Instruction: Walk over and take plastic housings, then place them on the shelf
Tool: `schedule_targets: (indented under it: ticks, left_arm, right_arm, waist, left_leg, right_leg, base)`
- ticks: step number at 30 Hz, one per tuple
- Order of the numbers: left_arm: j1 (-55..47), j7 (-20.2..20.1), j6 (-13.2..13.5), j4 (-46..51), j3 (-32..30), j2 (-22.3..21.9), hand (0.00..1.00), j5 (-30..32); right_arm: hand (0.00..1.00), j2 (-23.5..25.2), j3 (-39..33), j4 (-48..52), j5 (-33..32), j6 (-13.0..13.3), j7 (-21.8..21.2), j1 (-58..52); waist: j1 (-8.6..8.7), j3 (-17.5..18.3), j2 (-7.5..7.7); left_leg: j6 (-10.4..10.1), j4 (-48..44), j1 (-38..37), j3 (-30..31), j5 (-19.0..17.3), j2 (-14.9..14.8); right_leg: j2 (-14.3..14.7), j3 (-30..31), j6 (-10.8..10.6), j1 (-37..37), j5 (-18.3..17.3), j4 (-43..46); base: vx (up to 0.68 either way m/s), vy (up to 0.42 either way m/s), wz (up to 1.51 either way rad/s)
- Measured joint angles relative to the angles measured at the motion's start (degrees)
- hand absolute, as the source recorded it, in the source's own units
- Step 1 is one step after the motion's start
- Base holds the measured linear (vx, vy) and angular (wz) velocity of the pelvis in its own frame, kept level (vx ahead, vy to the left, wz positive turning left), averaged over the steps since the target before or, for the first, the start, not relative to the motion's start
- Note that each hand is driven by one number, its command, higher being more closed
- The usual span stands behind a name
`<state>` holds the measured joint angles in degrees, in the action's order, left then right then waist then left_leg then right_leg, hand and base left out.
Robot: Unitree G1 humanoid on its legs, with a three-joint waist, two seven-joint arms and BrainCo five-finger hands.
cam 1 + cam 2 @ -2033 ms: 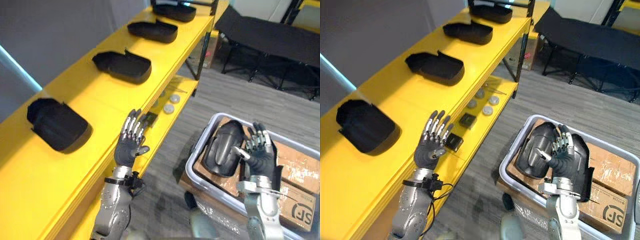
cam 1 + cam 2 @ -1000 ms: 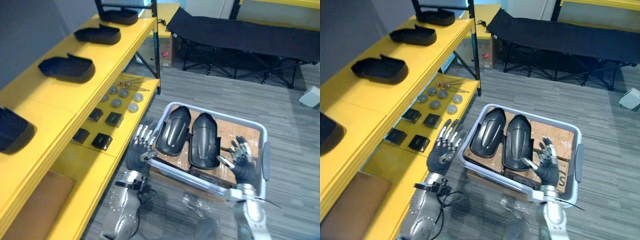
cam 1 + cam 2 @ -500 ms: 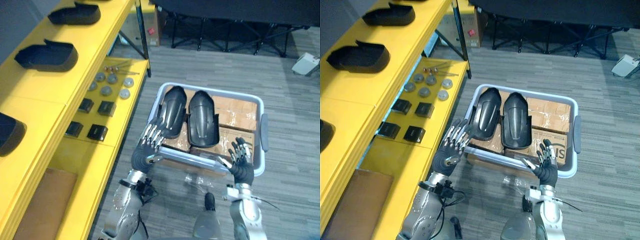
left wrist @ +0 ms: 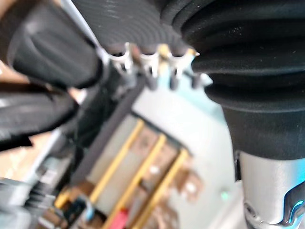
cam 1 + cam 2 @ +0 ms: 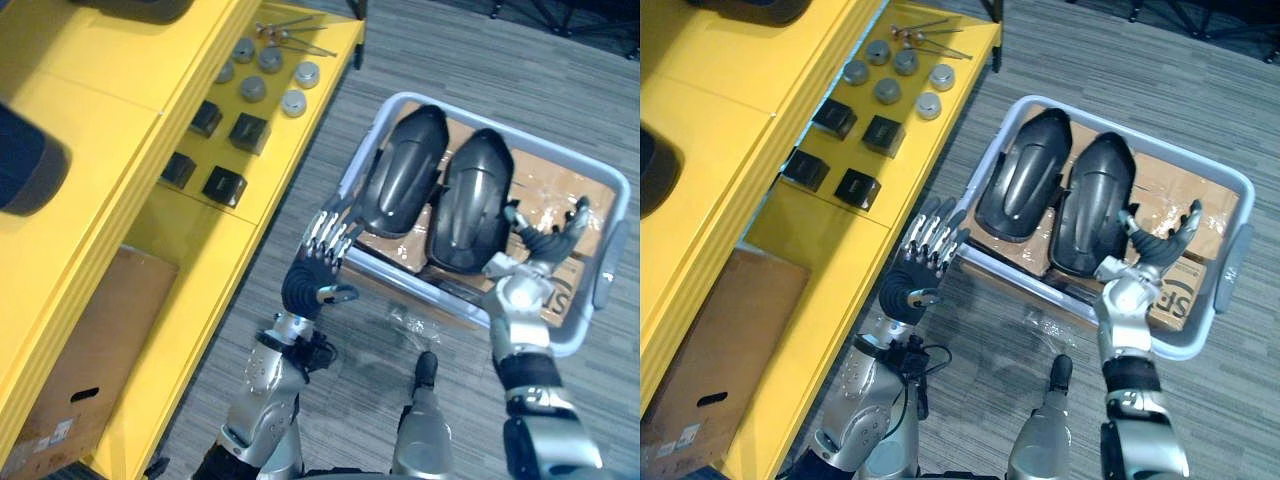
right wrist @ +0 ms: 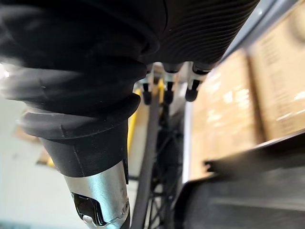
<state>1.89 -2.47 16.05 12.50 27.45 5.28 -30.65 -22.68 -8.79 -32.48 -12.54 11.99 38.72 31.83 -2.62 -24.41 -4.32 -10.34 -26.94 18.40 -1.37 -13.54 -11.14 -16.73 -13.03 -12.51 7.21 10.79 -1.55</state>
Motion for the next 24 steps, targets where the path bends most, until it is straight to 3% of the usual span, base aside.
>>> schedule_targets:
  ticks: [5,10,14,18,21,23,24]
  left_arm:
    - [-0.81,-0.39,0.03,-0.84,-0.27,0.00,0.00,-0.90]
    - [-1.39,-1.01,0.16,-3.40,-0.21,-0.18,0.00,-2.29]
    - [-1.54,-0.98,0.18,-5.05,-0.16,-0.93,0.00,-2.80]
    - [-1.88,-0.92,0.21,-5.45,-0.11,-1.16,0.00,-2.80]
    - [-1.92,-0.52,0.33,-7.06,-0.02,-1.32,0.00,-2.81]
    - [-1.93,-0.08,0.33,-7.47,0.25,-1.36,0.00,-3.01]
    - [-1.89,0.61,0.51,-7.48,0.09,-1.27,0.00,-3.19]
  right_arm:
    - [0.00,-5.89,-0.15,-6.29,-0.01,-1.72,0.76,5.62]
    - [0.00,-10.81,0.11,-16.59,-1.85,-5.44,-2.29,11.23]
    - [0.00,-13.63,0.49,-23.74,-2.91,-9.55,-2.48,12.86]
    - [0.00,-15.28,0.50,-26.73,-5.24,-11.95,-2.41,14.00]
    - [0.00,-16.73,0.58,-27.55,-5.12,-15.82,-4.18,14.24]
    - [0.00,-17.55,0.76,-29.24,-5.31,-17.83,-5.76,14.34]
    - [0.00,-17.81,3.46,-30.53,-5.05,-20.78,-9.60,14.33]
  waist:
    - [-0.67,-2.09,-1.63]
    - [-2.39,-3.08,-3.26]
    - [-3.35,-3.16,-3.44]
    - [-3.98,-3.15,-3.48]
    - [-4.52,-3.18,-3.68]
    - [-4.68,-3.64,-4.61]
    - [-4.91,-3.84,-5.30]
  left_leg:
    - [0.02,-1.83,2.87,2.70,-0.05,0.21]
    - [0.07,-3.46,4.86,3.34,-0.07,0.23]
    - [0.20,-5.33,7.50,4.69,-0.13,0.37]
    - [0.56,-7.05,8.88,5.17,-0.63,0.40]
    - [0.88,-8.81,10.44,5.48,-1.28,0.39]
    - [1.04,-10.08,11.04,5.66,-1.97,0.39]
    - [1.19,-10.82,12.09,5.72,-2.19,0.40]
  right_leg:
    - [0.20,-2.65,0.00,0.33,-0.04,1.06]
    - [0.15,-2.98,-0.01,1.89,-0.05,2.29]
    - [0.17,-4.14,-0.01,3.06,-0.05,3.04]
    - [0.14,-4.29,-0.01,3.91,-0.05,4.03]
    - [0.15,-4.26,-0.02,4.79,-0.04,4.64]
    - [0.12,-4.26,-0.01,4.83,-0.03,4.99]
    - [0.13,-4.25,-0.12,5.62,0.06,5.05]
  base:
    - [-0.06,0.037,0.20]
    - [-0.06,0.041,0.03]
    - [-0.05,0.039,0.11]
    - [-0.06,0.056,0.02]
    - [-0.09,0.061,-0.01]
    - [-0.09,0.078,-0.01]
    - [-0.10,0.078,-0.03]
